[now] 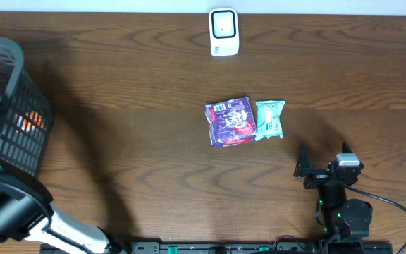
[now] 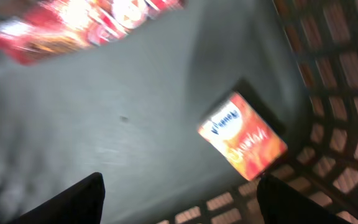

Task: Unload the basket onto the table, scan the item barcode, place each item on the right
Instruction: 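Reach into the basket and grasp the small orange package, left gripper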

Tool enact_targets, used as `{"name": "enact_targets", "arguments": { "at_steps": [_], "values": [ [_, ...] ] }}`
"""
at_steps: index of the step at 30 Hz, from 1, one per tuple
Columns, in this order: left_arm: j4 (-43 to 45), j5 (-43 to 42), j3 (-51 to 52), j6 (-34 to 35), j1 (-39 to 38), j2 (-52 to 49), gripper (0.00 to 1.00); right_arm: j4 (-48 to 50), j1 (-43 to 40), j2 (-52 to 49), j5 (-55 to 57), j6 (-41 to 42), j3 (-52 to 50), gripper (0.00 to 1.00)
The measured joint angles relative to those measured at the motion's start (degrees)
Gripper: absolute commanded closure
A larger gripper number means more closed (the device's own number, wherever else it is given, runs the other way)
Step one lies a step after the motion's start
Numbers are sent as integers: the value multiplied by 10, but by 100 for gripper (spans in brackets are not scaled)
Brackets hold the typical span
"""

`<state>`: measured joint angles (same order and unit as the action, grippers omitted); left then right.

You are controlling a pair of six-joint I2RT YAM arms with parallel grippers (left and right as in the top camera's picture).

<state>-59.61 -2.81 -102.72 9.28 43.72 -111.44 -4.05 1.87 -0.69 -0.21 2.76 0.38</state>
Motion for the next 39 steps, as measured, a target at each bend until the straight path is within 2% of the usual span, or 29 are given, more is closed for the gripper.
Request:
{"name": "enact_targets", "arguments": {
  "at_steps": [7,20,29,32,36,39],
  "values": [
    [-16,-43,0,-30,-1,-54,23,0,0,0,0,0,0,1],
    [20,-51,0,-44,-1,-80,23,0,0,0,0,0,0,1],
    [39,-121,0,-49,-2,-141,23,0,0,0,0,0,0,1],
    [38,-136,0,-56,-3,-159,33,0,0,0,0,0,0,1],
    [35,-152,-1,-64,-4,-161,92,0,0,0,0,0,0,1],
    [33,-162,-5,-64,-4,-161,93,0,0,0,0,0,0,1]
  ]
}}
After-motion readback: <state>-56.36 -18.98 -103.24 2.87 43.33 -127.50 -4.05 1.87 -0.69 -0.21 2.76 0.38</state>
